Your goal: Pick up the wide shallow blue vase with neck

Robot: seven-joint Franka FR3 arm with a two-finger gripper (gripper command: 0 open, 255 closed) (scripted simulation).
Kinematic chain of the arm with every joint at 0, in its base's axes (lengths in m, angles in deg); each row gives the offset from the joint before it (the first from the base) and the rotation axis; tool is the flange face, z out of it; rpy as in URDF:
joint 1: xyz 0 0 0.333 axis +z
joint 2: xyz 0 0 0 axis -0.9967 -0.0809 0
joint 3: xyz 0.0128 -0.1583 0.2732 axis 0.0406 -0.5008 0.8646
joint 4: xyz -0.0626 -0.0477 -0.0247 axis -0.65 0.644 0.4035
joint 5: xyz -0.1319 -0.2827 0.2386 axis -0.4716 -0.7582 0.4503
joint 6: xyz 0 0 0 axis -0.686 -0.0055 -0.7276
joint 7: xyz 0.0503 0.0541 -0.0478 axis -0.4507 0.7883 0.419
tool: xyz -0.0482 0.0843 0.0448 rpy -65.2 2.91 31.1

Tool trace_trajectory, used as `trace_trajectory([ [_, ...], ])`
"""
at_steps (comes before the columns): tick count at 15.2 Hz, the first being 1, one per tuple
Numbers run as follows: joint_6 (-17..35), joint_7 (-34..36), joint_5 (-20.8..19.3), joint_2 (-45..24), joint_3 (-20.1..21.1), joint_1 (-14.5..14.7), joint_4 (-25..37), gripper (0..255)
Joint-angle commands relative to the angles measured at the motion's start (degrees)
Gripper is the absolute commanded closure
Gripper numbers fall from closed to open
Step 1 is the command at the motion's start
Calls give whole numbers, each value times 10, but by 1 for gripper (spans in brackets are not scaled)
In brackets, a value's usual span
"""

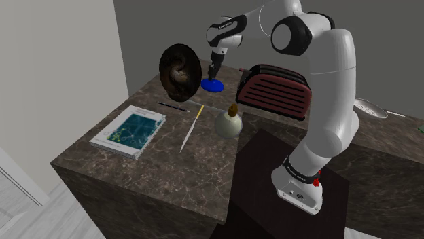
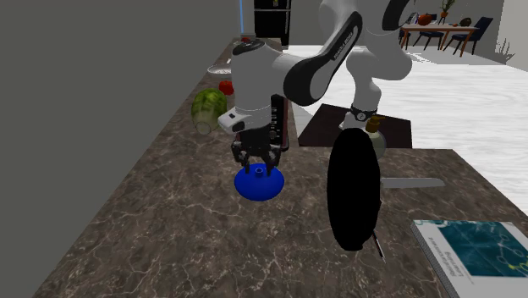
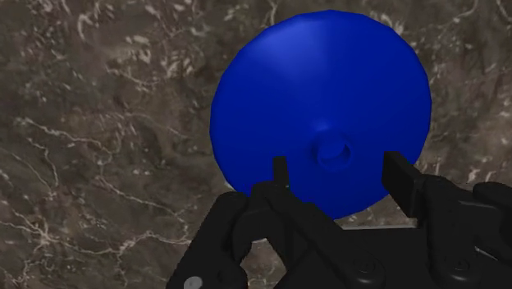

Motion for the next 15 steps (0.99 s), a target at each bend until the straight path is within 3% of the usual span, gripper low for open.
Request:
trace_trajectory([
  [1,2,0,0,0,0,0,-1,255],
  [9,2,-1,0,0,0,0,-2,255],
  [15,-33,5,-6,20,-4,1,14,255],
])
